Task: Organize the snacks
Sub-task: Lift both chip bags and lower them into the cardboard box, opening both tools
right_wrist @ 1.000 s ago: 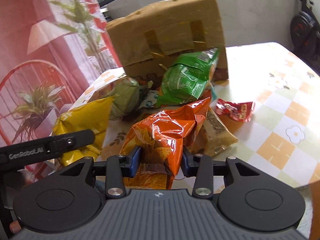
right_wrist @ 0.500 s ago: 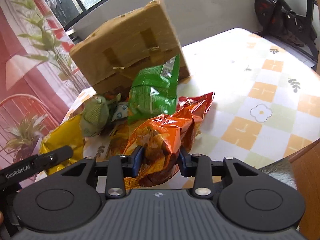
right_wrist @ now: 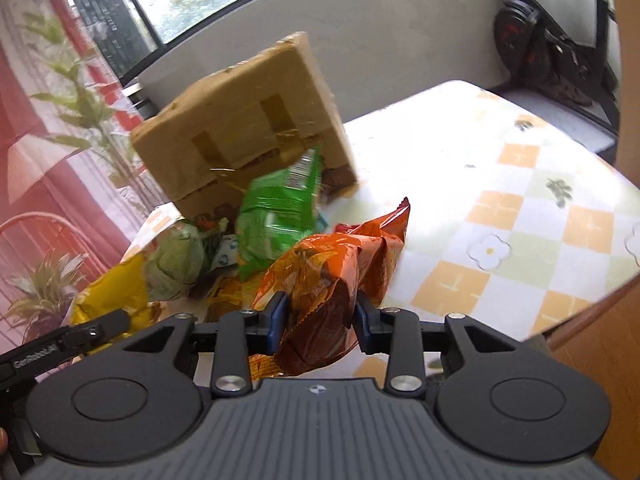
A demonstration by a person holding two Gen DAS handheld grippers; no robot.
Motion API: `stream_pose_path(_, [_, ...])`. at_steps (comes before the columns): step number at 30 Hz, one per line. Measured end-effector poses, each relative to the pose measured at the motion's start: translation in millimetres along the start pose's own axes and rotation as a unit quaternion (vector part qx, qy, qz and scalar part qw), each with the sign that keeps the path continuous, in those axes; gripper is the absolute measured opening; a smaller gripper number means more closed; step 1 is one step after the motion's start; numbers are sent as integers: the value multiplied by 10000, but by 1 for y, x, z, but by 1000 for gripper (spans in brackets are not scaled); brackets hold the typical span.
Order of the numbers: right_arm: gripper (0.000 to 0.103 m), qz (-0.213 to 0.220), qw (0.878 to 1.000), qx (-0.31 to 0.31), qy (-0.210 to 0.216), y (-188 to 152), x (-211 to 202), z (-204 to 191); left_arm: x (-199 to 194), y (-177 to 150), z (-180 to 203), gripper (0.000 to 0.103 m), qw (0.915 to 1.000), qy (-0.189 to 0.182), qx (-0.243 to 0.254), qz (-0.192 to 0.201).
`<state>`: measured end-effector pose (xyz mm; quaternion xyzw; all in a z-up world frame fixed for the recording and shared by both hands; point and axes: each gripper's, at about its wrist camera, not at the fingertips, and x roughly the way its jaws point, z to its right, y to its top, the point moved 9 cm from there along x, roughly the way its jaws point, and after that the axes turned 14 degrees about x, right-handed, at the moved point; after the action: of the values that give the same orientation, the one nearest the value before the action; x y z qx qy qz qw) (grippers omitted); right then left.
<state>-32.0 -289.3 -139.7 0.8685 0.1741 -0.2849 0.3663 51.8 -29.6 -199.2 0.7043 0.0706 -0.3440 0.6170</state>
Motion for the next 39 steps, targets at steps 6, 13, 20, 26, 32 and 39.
stream_pose_path(6, [36,552,9976,-415,93,21,-20,-13,-11,22,-11,81,9990,144,101,409])
stream_pose_path(13, [36,1106,9855,-1242,338,43,-27,-50,-27,61,-31,81,9933,545,324,970])
stream_pose_path(20, [36,1155,9782,-1602,642,53,-8,-79,-25,87,-45,81,9908,693,376,1102])
stream_pose_path(26, [36,1226,9714,-1852,845,67,5,-100,-20,103,-54,81,9901,707,366,1158])
stream_pose_path(32, [36,1366,9665,-1930,1001,89,14,-113,-17,126,-58,81,9882,781,413,1252])
stream_pose_path(39, [36,1535,9608,-2035,1093,114,28,-125,-1,161,-62,81,9866,862,444,1315])
